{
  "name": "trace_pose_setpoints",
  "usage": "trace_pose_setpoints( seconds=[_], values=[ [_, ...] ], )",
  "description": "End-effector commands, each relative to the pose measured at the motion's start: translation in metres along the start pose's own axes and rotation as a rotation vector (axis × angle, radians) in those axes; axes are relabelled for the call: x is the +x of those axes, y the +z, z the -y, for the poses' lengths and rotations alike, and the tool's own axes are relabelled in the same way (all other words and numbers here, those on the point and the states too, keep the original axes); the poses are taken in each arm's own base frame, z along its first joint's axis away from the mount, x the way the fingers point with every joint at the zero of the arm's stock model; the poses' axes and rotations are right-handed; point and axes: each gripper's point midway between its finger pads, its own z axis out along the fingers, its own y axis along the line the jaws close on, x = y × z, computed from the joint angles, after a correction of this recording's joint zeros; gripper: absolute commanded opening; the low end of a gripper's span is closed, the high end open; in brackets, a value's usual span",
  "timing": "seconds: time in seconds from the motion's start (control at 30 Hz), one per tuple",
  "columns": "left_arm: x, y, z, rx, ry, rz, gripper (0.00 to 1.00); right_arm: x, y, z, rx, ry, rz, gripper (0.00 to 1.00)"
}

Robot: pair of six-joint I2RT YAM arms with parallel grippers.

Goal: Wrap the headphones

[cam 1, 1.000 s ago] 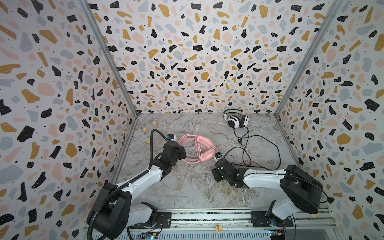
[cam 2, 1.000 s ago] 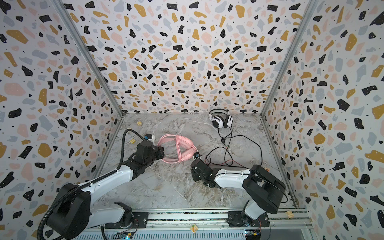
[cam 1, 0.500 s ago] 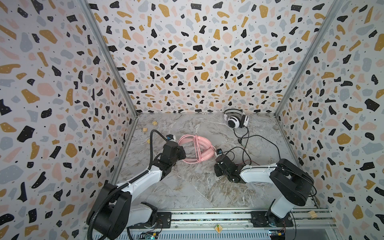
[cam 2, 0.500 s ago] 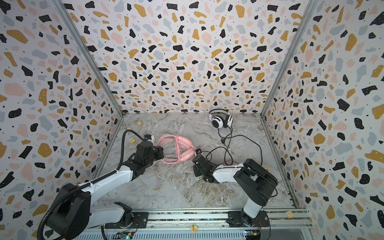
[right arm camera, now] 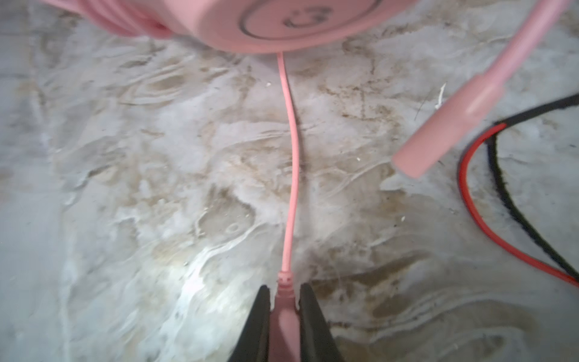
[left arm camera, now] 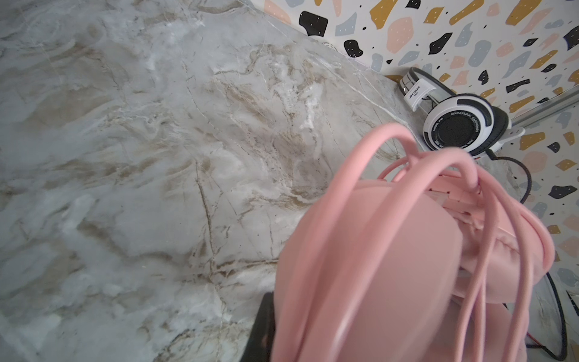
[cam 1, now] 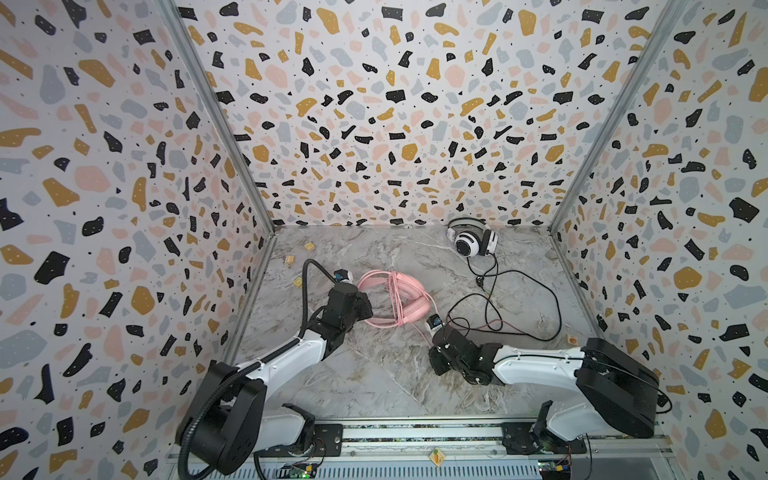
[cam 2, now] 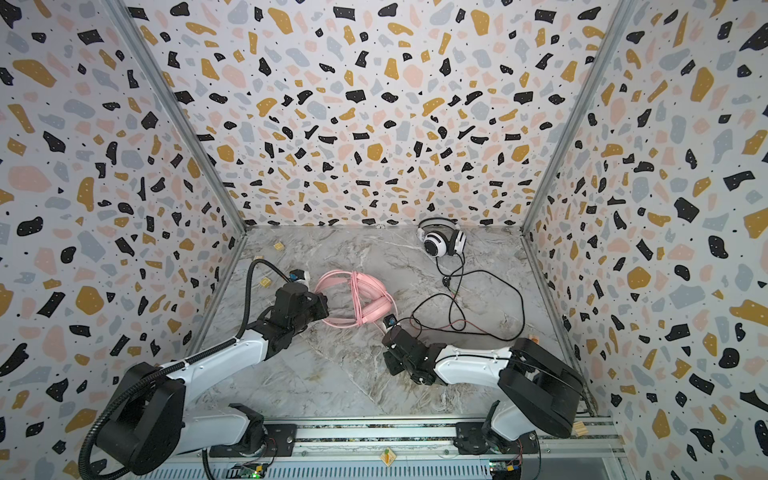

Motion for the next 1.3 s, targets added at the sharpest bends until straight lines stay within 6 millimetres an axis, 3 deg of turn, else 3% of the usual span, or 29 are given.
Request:
trace_pose_setpoints(
  seconds=[0.0, 0.17, 0.27, 0.47, 0.6, 0.77, 1.0, 1.27],
  values=[
    [-0.041, -0.001, 0.021, 0.063, -0.026, 0.137, 0.0, -0.014, -0.028, -0.006, 0.011, -0.042, 0.027, 0.1],
    [-0.032, 0.009, 0.017, 0.041, -0.01, 0.11, 0.0, -0.051, -0.063, -0.017, -0.014, -0.065, 0.118, 0.1],
    [-0.023, 0.013, 0.025, 0.055, 0.023, 0.078, 0.0, -0.076, -0.075, -0.021, -0.006, -0.095, 0.177, 0.1],
    [-0.003, 0.014, 0.046, 0.102, 0.106, 0.019, 0.0, -0.118, -0.072, -0.021, 0.022, -0.181, 0.244, 0.1],
    [0.008, 0.009, 0.047, 0.135, 0.127, -0.008, 0.0, -0.137, -0.061, -0.005, 0.019, -0.175, 0.26, 0.1],
    [0.015, 0.003, 0.049, 0.17, 0.133, -0.017, 0.0, -0.14, -0.034, 0.005, -0.026, -0.178, 0.205, 0.1],
    [0.022, 0.003, 0.06, 0.22, 0.168, -0.049, 0.0, -0.119, 0.007, -0.004, -0.082, -0.237, 0.077, 0.1],
    [0.031, 0.007, 0.072, 0.271, 0.194, -0.094, 0.0, -0.108, 0.035, -0.013, -0.105, -0.373, 0.021, 0.1]
  ],
)
